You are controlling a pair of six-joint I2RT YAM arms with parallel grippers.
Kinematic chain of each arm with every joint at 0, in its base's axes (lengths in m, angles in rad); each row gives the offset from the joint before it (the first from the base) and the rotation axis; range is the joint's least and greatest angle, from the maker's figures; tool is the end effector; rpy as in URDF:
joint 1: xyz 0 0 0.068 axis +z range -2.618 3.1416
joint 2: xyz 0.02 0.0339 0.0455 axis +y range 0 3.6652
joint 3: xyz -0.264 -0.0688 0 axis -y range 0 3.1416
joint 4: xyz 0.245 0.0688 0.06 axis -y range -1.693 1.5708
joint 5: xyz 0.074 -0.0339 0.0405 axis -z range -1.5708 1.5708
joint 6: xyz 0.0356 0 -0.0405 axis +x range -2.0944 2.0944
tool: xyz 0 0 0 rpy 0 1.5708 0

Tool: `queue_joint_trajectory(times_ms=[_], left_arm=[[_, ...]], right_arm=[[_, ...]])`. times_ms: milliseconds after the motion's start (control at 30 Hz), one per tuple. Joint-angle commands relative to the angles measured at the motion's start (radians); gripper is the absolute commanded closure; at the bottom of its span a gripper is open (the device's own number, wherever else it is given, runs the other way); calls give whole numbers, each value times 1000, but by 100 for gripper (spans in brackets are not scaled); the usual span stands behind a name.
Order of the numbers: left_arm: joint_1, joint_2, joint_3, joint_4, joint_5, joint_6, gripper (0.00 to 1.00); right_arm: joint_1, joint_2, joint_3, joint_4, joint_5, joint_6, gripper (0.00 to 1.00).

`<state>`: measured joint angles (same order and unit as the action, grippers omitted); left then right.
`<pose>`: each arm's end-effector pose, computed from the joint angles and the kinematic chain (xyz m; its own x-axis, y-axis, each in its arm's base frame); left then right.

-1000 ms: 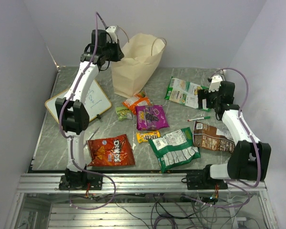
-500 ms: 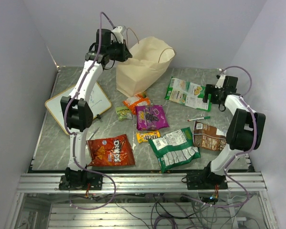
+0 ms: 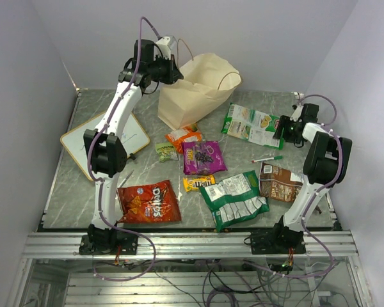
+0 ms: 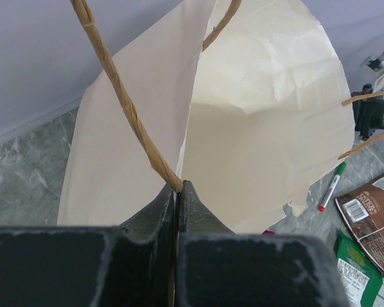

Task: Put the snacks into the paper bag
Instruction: Pick up the snack from the center of the board.

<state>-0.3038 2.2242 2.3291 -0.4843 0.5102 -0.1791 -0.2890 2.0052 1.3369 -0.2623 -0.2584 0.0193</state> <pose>0.4866 -0.1708 0.3695 -0.4714 -0.0151 -0.8818 0.6198 0.7056 -0.3435 0.4103 -0.1125 0.1613 -0.7661 0.2472 -0.5933 0.1440 0.9656 0.2164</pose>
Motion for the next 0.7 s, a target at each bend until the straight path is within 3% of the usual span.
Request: queue_joint_trajectory(times_ms=[0, 200, 400, 533, 667], left_arm=[[-11, 3, -11, 1, 1, 10, 89], [-11, 0, -21, 8, -12, 11, 87], [-11, -1, -20, 13, -22, 11, 84], [-11, -10, -37, 20, -33, 16, 84], [-11, -27, -66, 42, -45, 31, 80]], right_arm=[[-10, 69, 50, -25, -32, 11, 38], [-10, 139, 98, -41, -63, 22, 42], [-10, 157, 81, -30, -96, 39, 53], [-13, 146, 66, -16, -104, 39, 65], [-24, 130, 91, -24, -129, 28, 86]])
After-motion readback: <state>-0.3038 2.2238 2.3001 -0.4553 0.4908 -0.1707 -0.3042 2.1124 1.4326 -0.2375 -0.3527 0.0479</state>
